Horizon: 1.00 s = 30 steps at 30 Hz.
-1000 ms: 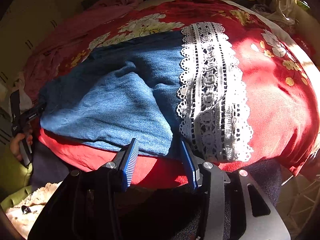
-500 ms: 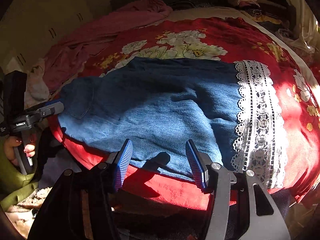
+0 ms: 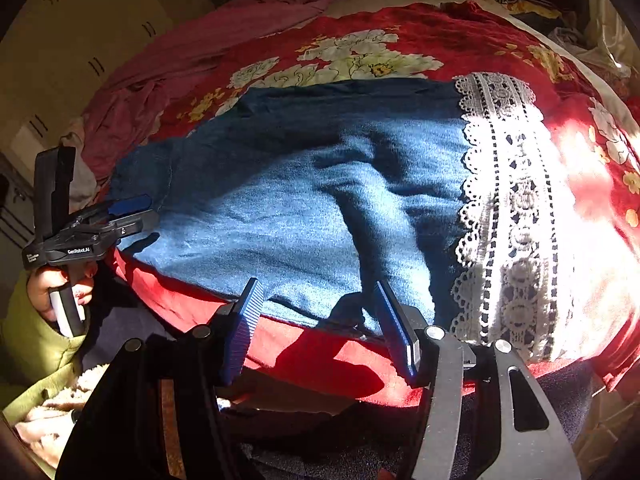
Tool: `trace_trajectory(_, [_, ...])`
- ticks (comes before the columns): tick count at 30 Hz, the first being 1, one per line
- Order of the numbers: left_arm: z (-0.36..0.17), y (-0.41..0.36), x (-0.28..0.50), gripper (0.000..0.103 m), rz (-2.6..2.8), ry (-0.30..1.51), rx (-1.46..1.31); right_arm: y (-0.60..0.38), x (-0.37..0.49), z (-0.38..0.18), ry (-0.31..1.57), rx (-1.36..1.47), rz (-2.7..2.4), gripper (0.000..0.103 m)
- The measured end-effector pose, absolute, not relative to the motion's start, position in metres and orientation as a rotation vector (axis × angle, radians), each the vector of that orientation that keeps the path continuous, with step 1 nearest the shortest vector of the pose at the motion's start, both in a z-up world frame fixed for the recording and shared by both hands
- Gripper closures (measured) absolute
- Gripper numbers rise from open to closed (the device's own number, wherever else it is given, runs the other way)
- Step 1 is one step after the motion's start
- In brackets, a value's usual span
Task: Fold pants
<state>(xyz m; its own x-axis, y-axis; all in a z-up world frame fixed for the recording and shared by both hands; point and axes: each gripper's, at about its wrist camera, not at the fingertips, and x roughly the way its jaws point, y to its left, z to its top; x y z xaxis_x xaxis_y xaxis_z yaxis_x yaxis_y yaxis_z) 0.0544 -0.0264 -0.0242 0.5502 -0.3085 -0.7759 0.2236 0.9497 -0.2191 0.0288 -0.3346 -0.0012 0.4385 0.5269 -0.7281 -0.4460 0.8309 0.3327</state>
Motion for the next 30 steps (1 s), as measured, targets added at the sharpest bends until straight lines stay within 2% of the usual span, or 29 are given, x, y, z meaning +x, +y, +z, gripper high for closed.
trace_trajectory(2, [-0.004,-0.025,0.073,0.02,-0.345,0.91,-0.133,-0.354,0.047,0.02,0.865,0.088,0.555,0.042])
trace_trajectory(5, [0.013,-0.028,0.111,0.02,-0.35,0.885,-0.151,-0.39,0.095,0.028,0.864,0.136,0.483,0.042])
trace_trajectory(10, [0.007,-0.041,0.175,0.02,-0.382,0.94,-0.209,-0.42,0.165,0.001,0.975,0.219,0.472,0.042])
trace_trajectory(15, [-0.013,-0.047,0.209,0.023,-0.399,0.996,-0.242,-0.426,0.197,-0.028,1.031,0.334,0.547,0.043])
trace_trajectory(20, [-0.039,-0.052,0.23,0.045,-0.432,1.063,-0.237,-0.421,0.212,-0.049,1.08,0.404,0.602,0.045])
trace_trajectory(22, [-0.046,-0.056,0.231,0.047,-0.462,1.074,-0.228,-0.419,0.209,-0.046,1.075,0.403,0.625,0.054])
trace_trajectory(24, [-0.048,-0.062,0.231,0.047,-0.493,1.066,-0.216,-0.416,0.204,-0.041,1.064,0.408,0.655,0.072])
trace_trajectory(27, [-0.049,-0.069,0.231,0.068,-0.53,1.062,-0.223,-0.408,0.192,-0.029,1.019,0.371,0.677,0.083])
trace_trajectory(28, [-0.049,-0.071,0.231,0.086,-0.519,1.068,-0.213,-0.405,0.187,-0.022,0.992,0.353,0.684,0.084])
trace_trajectory(29, [-0.048,-0.071,0.232,0.096,-0.51,1.071,-0.213,-0.404,0.183,-0.013,0.96,0.336,0.687,0.086])
trace_trajectory(30, [-0.046,-0.069,0.232,0.096,-0.509,1.062,-0.228,-0.404,0.18,-0.004,0.929,0.322,0.682,0.086])
